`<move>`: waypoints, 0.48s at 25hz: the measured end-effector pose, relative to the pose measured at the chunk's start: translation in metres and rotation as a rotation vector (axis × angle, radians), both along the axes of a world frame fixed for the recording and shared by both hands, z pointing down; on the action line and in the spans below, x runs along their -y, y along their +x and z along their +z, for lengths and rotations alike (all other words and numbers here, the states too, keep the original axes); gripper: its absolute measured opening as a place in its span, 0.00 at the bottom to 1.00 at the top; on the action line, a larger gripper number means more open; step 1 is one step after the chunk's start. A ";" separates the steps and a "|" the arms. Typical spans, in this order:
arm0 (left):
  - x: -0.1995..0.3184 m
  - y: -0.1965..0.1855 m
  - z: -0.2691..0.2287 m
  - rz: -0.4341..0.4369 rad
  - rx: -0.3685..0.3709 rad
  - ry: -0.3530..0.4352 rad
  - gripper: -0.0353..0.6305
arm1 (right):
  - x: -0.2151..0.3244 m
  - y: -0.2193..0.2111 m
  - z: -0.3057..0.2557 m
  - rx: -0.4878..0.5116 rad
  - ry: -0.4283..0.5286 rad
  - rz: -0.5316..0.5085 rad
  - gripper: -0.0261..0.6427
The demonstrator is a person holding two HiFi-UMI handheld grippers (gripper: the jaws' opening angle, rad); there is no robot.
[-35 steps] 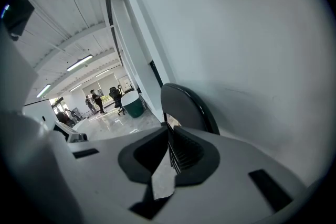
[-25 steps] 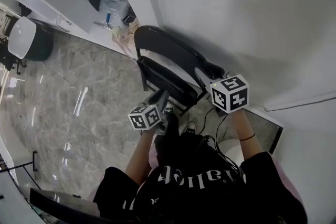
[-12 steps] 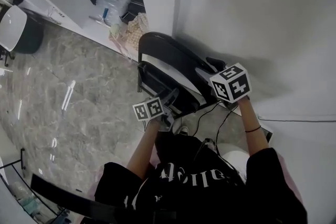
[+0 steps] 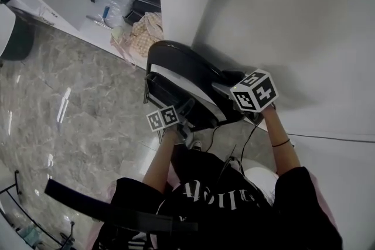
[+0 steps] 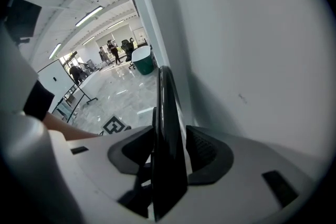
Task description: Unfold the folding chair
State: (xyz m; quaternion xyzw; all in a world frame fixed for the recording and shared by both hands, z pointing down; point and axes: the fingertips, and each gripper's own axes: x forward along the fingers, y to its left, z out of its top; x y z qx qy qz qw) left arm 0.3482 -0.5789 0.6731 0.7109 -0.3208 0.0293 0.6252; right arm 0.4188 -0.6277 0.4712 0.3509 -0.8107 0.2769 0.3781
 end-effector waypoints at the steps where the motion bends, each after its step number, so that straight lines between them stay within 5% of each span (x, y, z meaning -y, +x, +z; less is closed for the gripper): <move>1: 0.001 0.003 0.002 -0.002 -0.012 -0.012 0.47 | -0.002 -0.003 0.004 -0.008 -0.024 -0.023 0.33; 5: 0.009 0.012 0.006 -0.025 -0.055 -0.054 0.47 | -0.006 -0.011 0.018 -0.050 -0.083 -0.087 0.21; 12: 0.022 0.007 0.022 -0.095 -0.050 -0.157 0.37 | 0.001 -0.013 0.019 -0.064 -0.080 -0.088 0.19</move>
